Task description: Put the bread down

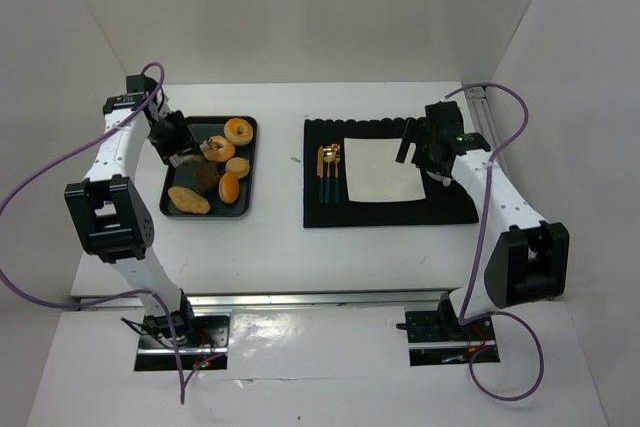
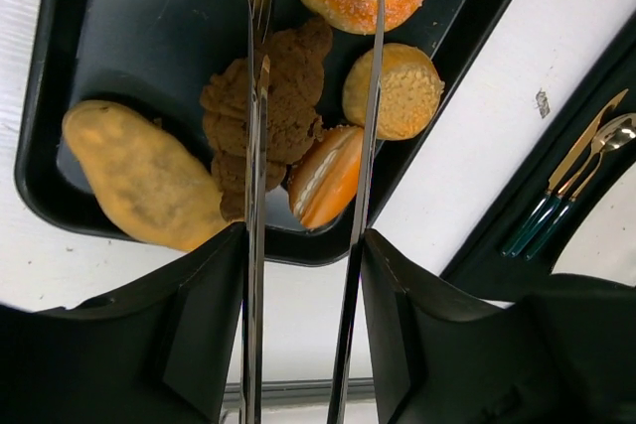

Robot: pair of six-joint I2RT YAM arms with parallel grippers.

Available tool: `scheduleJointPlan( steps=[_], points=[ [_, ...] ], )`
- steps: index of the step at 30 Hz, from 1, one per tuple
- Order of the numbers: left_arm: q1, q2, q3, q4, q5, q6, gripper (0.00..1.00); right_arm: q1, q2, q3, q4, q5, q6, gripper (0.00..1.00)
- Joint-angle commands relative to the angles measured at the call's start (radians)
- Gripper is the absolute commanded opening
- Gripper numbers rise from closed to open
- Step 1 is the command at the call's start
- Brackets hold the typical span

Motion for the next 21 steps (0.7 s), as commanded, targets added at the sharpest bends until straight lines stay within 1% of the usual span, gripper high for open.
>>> scheduleJointPlan(
  steps=[1,11,14,15,18,19,21],
  points=[
    [0.008,0.024,-0.004,0.045,0.044,-0.019,0.6,0.007,0.013,0.039,0.019,-0.003,-0.001,0.99],
    [0.008,0.056,-0.013,0.075,0.054,-0.051,0.6,0.016,0.041,0.048,0.028,-0.012,-0.001,0.99],
    [0.02,0.076,-0.013,0.085,0.044,-0.062,0.53,0.016,0.041,0.048,0.039,-0.012,-0.001,0.99],
    [0.031,0.076,-0.013,0.085,0.044,-0.071,0.47,0.016,0.041,0.048,0.039,-0.012,-0.001,0.99],
    [0.045,0.055,-0.013,0.085,0.044,-0.071,0.37,0.016,0.041,0.048,0.039,-0.012,-0.001,0.99],
    [0.055,0.055,-0.013,0.085,0.044,-0.071,0.32,0.016,0.041,0.048,0.039,-0.012,-0.001,0.99],
    [0.055,0.019,0.007,0.075,0.044,-0.071,0.27,0.016,0.041,0.048,0.039,-0.012,-0.001,0.99]
  ],
)
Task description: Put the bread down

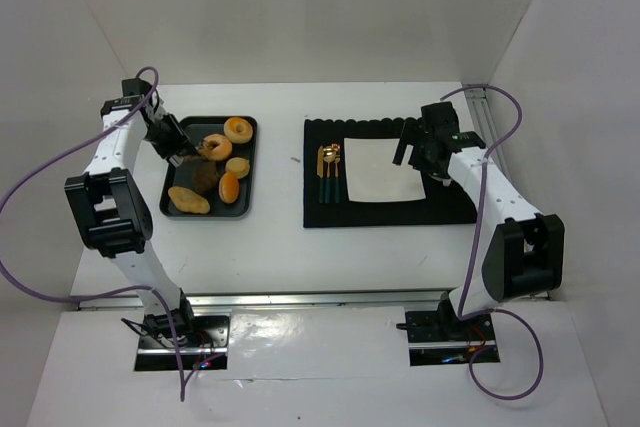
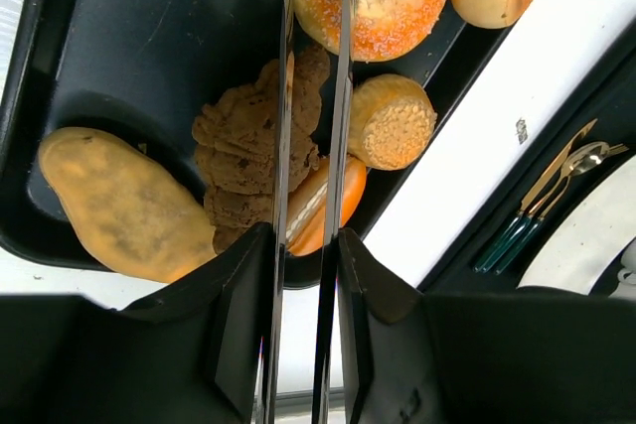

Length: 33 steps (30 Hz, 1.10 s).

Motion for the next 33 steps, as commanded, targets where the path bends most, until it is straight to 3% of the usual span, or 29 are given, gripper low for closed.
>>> scheduleJointPlan(
  steps=[1,9,14,17,21,28,33],
  points=[
    [0.016,-0.054,0.019,0.012,-0.012,-0.018,0.25,0.008,-0.002,0.046,0.035,0.0,-0.001,0.99],
    [0.016,-0.128,0.125,-0.068,-0.091,-0.009,0.23,0.008,-0.002,0.037,0.035,0.0,-0.001,0.99],
    [0.007,-0.207,0.089,-0.077,-0.089,0.017,0.2,0.008,-0.002,0.037,0.035,0.0,-0.001,0.99],
    [-0.096,-0.256,0.08,-0.048,-0.1,0.029,0.2,0.008,-0.012,0.037,0.045,0.01,0.008,0.99],
    [-0.337,-0.24,0.108,-0.025,-0.039,0.017,0.2,-0.002,-0.045,0.067,0.032,0.039,0.019,0.99],
    [-0.675,-0.05,0.266,0.038,-0.017,-0.052,0.2,-0.011,-0.18,0.118,-0.016,0.114,0.028,0.99],
    [-0.805,0.137,0.45,0.079,0.03,-0.07,0.2,-0.02,-0.283,0.107,-0.025,0.169,0.019,0.99]
  ],
)
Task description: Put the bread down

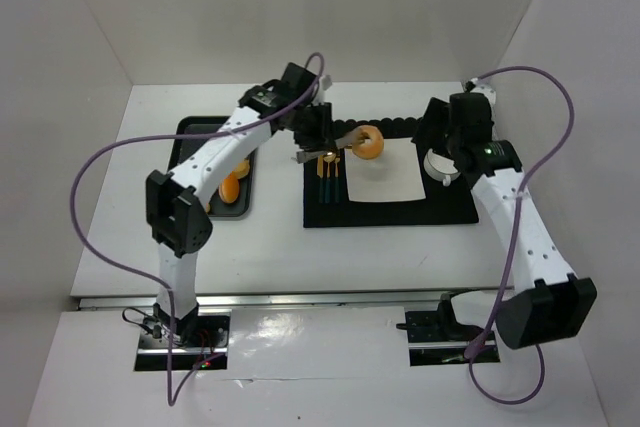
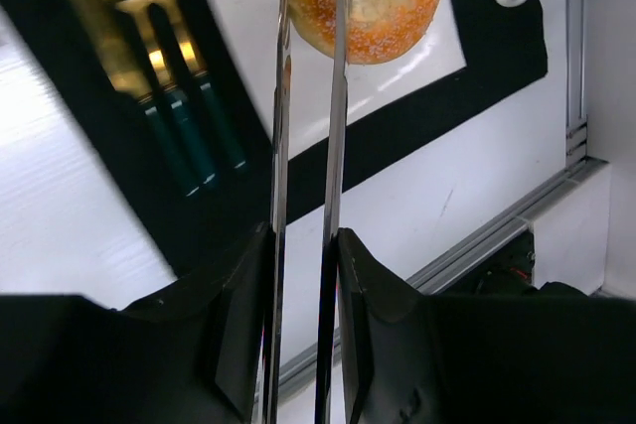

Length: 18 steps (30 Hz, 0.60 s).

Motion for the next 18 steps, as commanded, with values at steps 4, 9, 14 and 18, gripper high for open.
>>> scheduleJointPlan(
  steps=[4,9,14,18],
  points=[
    [-0.097,0.207,0.161,0.132,0.071,-0.064,0.18,-0.029,-0.134,0.036,-0.032,0.096,0.0,0.99],
    [-0.128,0.321,0.245,0.176,0.085,-0.106,0.25,-0.038,-0.155,0.054,-0.065,0.107,-0.009,0.99],
    [-0.128,0.344,0.283,0.153,0.07,-0.093,0.46,-0.047,-0.155,0.054,-0.075,0.116,-0.009,0.99],
    [-0.128,0.285,0.273,0.143,0.049,-0.066,0.62,-0.047,-0.165,0.045,-0.057,0.105,-0.009,0.99]
  ],
)
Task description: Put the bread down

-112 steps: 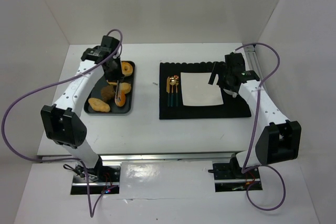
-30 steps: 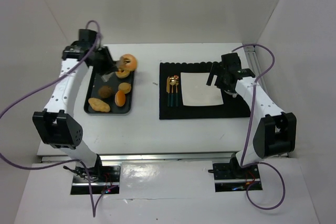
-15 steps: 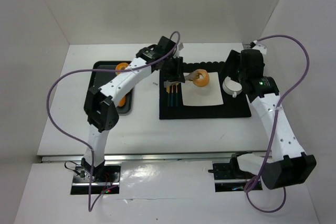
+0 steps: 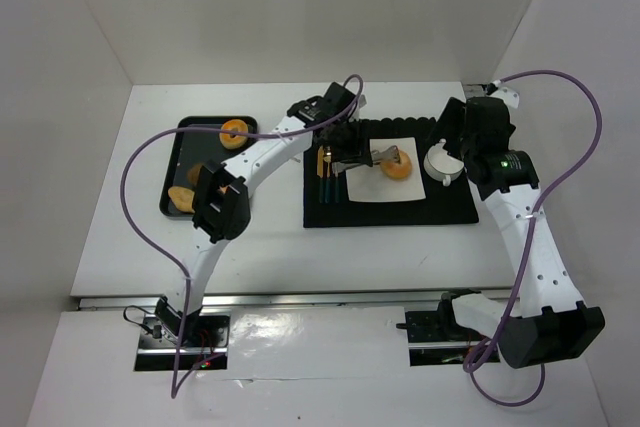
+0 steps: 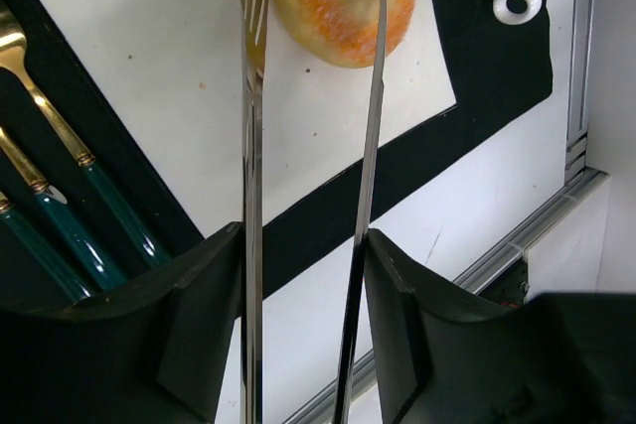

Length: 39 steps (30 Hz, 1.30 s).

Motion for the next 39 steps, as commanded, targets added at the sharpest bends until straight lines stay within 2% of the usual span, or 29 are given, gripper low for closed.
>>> scheduleJointPlan(
  steps=[1,8,11,17,21,26,30,39],
  points=[
    [0.0,-0.091,0.035,0.026,-0.002,0.019,0.62,-0.008,-0.026,0.038,-0.012,0.004,-0.009,0.99],
    [0.0,-0.162,0.026,-0.03,-0.02,0.04,0.64,-0.008,-0.001,0.038,0.01,-0.036,-0.009,0.99],
    [0.032,-0.232,-0.006,-0.06,-0.051,0.04,0.61,-0.008,-0.001,0.038,0.019,-0.046,-0.009,0.99],
    [0.236,-0.491,-0.267,-0.136,-0.178,0.064,0.61,-0.008,-0.001,0.007,0.037,-0.078,-0.009,0.99],
    [0.373,-0.605,-0.399,-0.211,-0.272,0.114,0.62,-0.008,0.008,-0.002,0.057,-0.099,-0.009,0.99],
    [0.497,-0.666,-0.525,-0.261,-0.296,0.102,0.64,-0.008,0.028,-0.002,0.068,-0.133,0.002,0.99],
    [0.519,-0.688,-0.617,-0.261,-0.325,0.082,0.64,-0.008,0.028,-0.011,0.077,-0.153,0.011,0.99],
    [0.548,-0.697,-0.695,-0.218,-0.347,0.071,0.65,-0.008,0.037,-0.02,0.086,-0.162,0.011,0.99]
  ],
)
